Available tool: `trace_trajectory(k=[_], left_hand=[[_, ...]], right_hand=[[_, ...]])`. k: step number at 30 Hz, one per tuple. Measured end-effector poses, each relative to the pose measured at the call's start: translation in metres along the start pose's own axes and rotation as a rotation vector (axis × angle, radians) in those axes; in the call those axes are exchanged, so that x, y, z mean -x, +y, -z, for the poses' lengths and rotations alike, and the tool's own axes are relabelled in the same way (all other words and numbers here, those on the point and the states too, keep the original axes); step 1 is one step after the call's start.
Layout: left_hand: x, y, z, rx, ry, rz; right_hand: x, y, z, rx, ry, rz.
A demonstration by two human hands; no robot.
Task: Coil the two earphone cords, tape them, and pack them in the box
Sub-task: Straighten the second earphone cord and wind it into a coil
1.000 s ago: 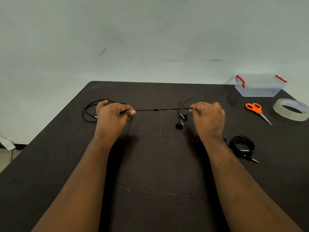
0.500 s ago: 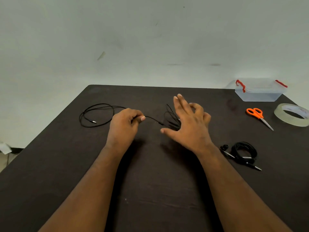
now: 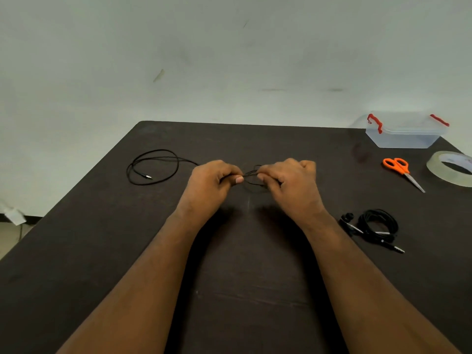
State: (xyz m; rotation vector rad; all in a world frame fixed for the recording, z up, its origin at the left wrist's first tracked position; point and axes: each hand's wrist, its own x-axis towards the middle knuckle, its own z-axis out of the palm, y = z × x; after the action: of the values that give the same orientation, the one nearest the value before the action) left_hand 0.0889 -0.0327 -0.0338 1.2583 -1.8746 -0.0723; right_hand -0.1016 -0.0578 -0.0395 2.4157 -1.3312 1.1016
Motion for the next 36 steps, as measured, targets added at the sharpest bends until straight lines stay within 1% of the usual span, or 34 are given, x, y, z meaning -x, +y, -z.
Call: trace_trajectory(k=[3,5,8,11,14,17,19,20,21,22,23,24,26,29,31,33,36], left_hand=[[-0.001,-0.014,0.015,-0.023,0.101,0.058],[0.001,-0.025,0.03,-0.064,0.157,0.102],[0.003,-0.038,0.05,-0.116,0.242,0.147],[0.007,-0.044,0.059,-0.09,0.336,0.253],[0.009,-0.044,0.056,-0.103,0.342,0.282],[0.009,-0.041,0.05,-0.135,0.353,0.302],[0.008,-0.04,0.047,-0.098,0.386,0.333],[0.007,-0.04,0.044,-0.078,0.393,0.345],[0.005,-0.039,0.041,-0.068,0.388,0.348],[0.004,-0.038,0.038,-0.065,0.376,0.338],[0.002,-0.036,0.035,-0.07,0.36,0.324],[0.001,-0.034,0.032,-0.077,0.348,0.301],[-0.001,-0.026,0.026,-0.094,0.327,0.233],[-0.003,-0.012,0.011,-0.049,0.215,0.099],[-0.003,-0.001,-0.002,-0.031,0.098,0.011],[-0.002,0.006,-0.01,-0.038,0.035,-0.022],[0.0,0.005,-0.012,0.01,0.001,-0.011]], right_hand=[[0.002,0.016,0.007,0.097,0.144,-0.169],[0.004,0.026,0.013,0.132,0.191,-0.276],[0.005,0.03,0.018,0.191,0.232,-0.387],[0.006,0.033,0.019,0.191,0.269,-0.477],[0.006,0.033,0.021,0.19,0.273,-0.525],[0.007,0.035,0.017,0.168,0.248,-0.576],[0.008,0.035,0.011,-0.005,0.2,-0.609],[0.008,0.032,0.009,-0.099,0.151,-0.616],[0.006,0.026,0.008,-0.131,0.084,-0.618],[0.005,0.02,0.007,-0.082,0.007,-0.619],[0.003,0.015,0.007,0.016,-0.071,-0.612],[0.0,0.009,0.007,0.1,-0.111,-0.582],[-0.002,-0.004,0.006,0.195,-0.068,-0.434],[0.001,-0.015,-0.007,0.131,-0.003,-0.114],[0.004,-0.018,-0.013,0.013,0.009,0.033],[0.003,-0.018,-0.011,-0.038,0.028,0.07],[0.002,-0.012,-0.007,0.006,0.027,0.075]])
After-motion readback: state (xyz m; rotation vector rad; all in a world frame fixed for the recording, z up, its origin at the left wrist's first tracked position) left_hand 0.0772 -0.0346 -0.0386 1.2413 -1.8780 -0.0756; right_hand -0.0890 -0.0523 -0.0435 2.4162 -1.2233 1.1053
